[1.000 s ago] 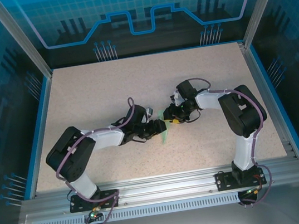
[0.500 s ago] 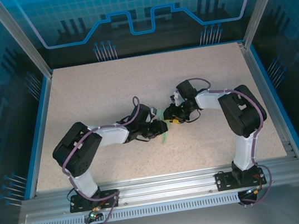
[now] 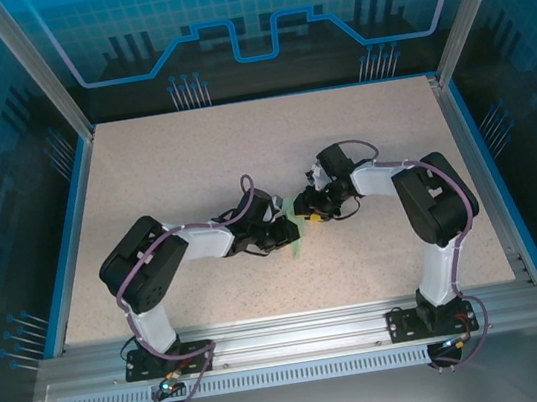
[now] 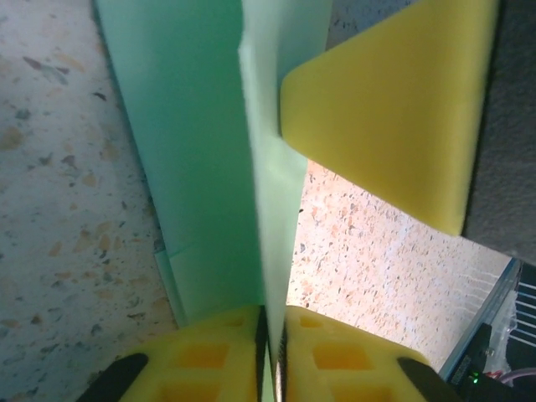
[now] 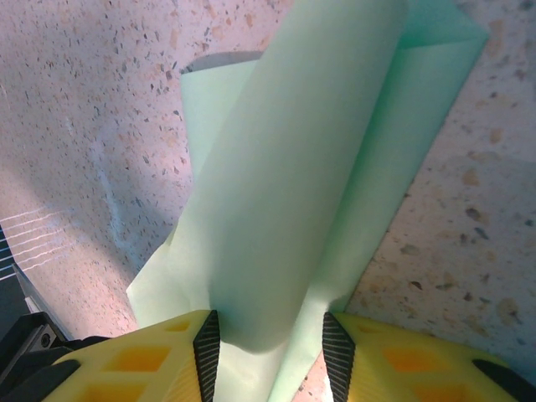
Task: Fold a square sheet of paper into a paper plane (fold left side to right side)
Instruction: Fold the wing for the fifth time at the center of the table.
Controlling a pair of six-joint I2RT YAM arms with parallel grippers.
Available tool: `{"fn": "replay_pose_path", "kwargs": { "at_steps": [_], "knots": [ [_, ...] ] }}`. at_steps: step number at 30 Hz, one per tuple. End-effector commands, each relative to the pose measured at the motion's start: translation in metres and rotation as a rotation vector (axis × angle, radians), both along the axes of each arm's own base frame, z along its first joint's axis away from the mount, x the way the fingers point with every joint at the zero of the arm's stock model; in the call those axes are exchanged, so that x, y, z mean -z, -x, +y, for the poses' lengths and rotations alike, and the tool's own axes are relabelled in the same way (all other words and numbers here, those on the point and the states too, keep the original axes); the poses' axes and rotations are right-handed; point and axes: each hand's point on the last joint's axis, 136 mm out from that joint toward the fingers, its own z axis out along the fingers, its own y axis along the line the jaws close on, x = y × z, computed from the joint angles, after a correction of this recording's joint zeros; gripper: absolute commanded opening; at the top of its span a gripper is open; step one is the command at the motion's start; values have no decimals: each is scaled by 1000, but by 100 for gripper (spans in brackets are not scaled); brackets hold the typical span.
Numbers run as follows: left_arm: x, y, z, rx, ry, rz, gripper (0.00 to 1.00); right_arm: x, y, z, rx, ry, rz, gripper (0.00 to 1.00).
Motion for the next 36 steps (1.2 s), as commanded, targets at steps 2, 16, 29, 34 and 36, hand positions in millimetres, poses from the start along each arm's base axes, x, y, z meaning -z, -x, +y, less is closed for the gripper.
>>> {"fn": "replay_pose_path", "kwargs": {
  "at_steps": [2,16,29,34,36],
  "knots": [
    [-5,-2,-6,38,0,-37,10,41,30,-12,-19,100,127,42],
    [-21,1,-4,55,17,-76,25,41,31,-12,-22,106,131,41],
    [-15,-7,-5,37,-6,-66,20,42,32,-12,-24,107,131,41],
    [-15,-6,-8,49,9,-71,13,43,32,-11,-27,104,137,41],
    [-16,-6,-9,56,20,-74,11,43,33,-11,-26,103,139,41]
  ]
}}
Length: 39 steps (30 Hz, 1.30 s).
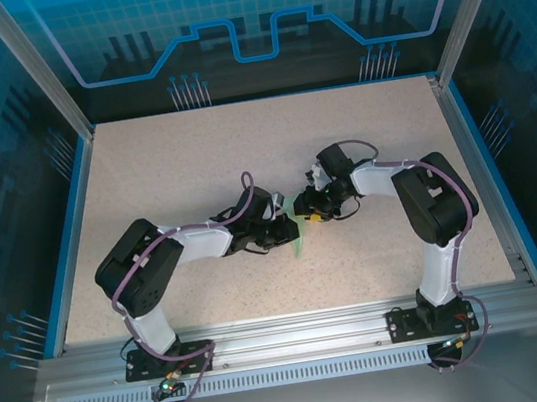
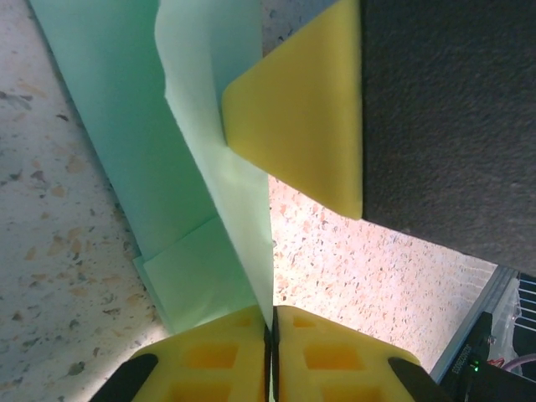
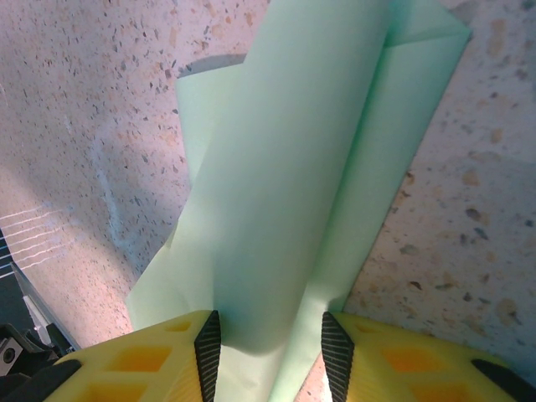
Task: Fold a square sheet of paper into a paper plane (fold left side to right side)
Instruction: Fold the wing for the fifth time at the center of the table.
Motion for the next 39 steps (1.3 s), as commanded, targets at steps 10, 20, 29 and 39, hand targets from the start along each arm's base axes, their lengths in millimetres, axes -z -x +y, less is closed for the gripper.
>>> {"fn": "replay_pose_path", "kwargs": {
  "at_steps": [10,20,29,39],
  "knots": [
    [-8,-3,-8,24,35,-32,21,42,33,-12,-21,103,136,41],
    [-23,-6,17,-42,32,-57,42,42,33,-12,-21,103,135,41],
    [-32,-34,43,-126,64,-34,46,41,32,-12,-19,102,136,41],
    [-20,-65,24,-112,113,13,41,42,33,-12,-21,104,139,41]
  ]
}}
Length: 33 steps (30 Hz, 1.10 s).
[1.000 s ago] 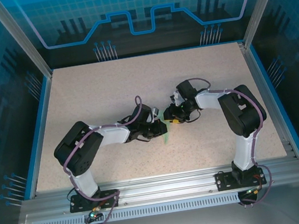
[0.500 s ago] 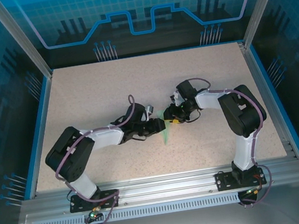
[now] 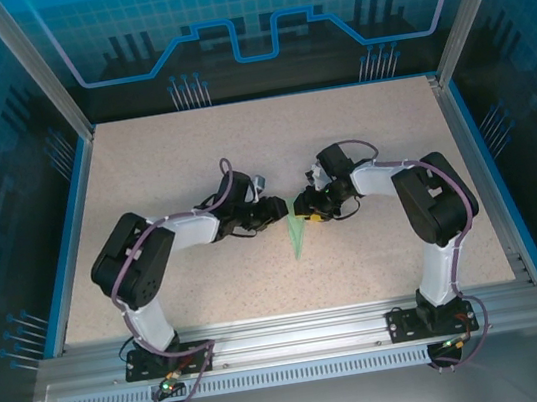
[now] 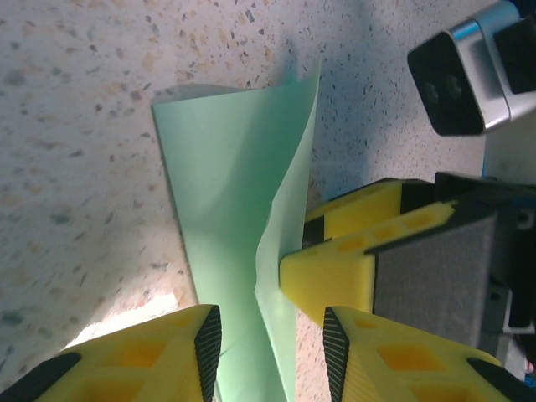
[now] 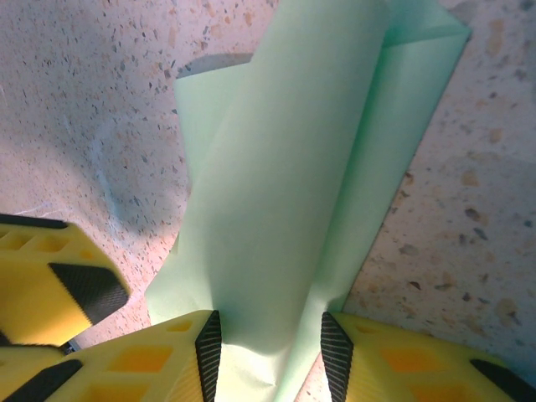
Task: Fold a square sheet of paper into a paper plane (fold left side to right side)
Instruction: Fold the wing for the fifth time at the center of the table.
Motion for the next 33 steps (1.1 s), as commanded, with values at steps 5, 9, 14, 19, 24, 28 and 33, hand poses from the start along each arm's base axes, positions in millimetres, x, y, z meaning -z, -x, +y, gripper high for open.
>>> {"fn": "replay_pose_path", "kwargs": {
  "at_steps": [5,9,14,19,24,28,33],
  "knots": [
    [3,-13,-11,20,37,25,39,43,34,-12,-22,103,141,41],
    [11,-15,-15,28,35,44,33,43,34,-12,-21,102,142,41],
    [19,-17,-14,24,18,59,23,43,33,-12,-21,101,142,41],
    [26,-17,-11,15,-4,71,11,44,35,-12,-24,102,143,41],
    [31,-18,-12,15,-12,77,10,44,36,-13,-25,105,147,41],
    [34,-18,-12,16,-16,80,10,43,35,-12,-28,101,142,41],
    [39,-18,-11,18,-22,92,10,32,31,-12,-32,83,104,41]
  ]
}}
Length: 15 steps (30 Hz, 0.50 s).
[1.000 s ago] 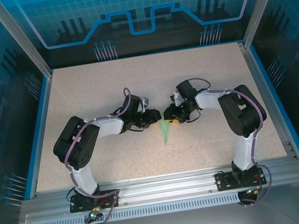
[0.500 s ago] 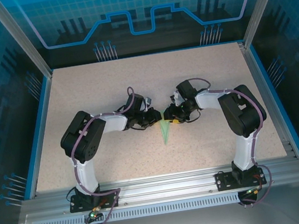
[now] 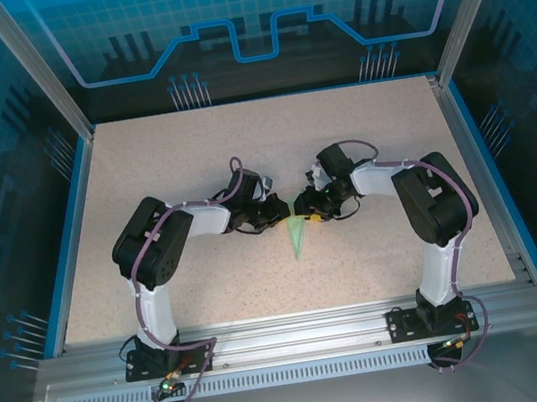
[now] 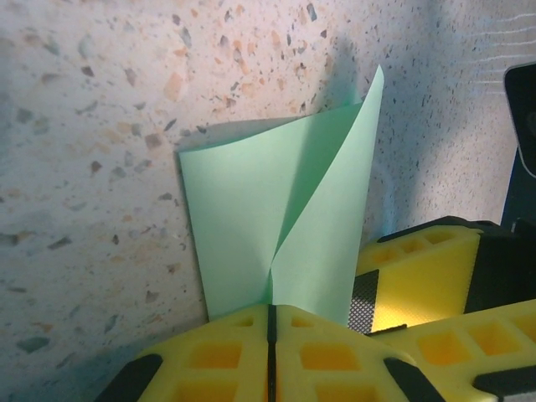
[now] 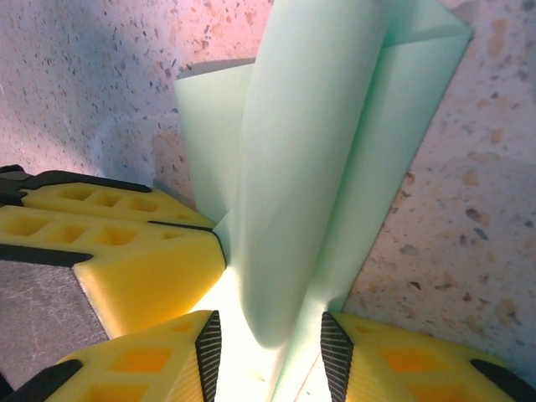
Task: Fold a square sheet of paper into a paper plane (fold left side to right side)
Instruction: Fold the wing for the fifth time at the center of the table.
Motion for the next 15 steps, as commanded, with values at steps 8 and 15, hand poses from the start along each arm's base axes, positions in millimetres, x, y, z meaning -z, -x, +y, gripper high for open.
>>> {"fn": "replay_pose_path", "kwargs": {
  "at_steps": [8,15],
  "knots": [
    [16,-1,1,0,-15,39,10,-9,17,-22,8,0,20,43],
    [17,1,3,-2,-21,44,9,-23,2,-11,36,-92,-9,25]
  ]
}}
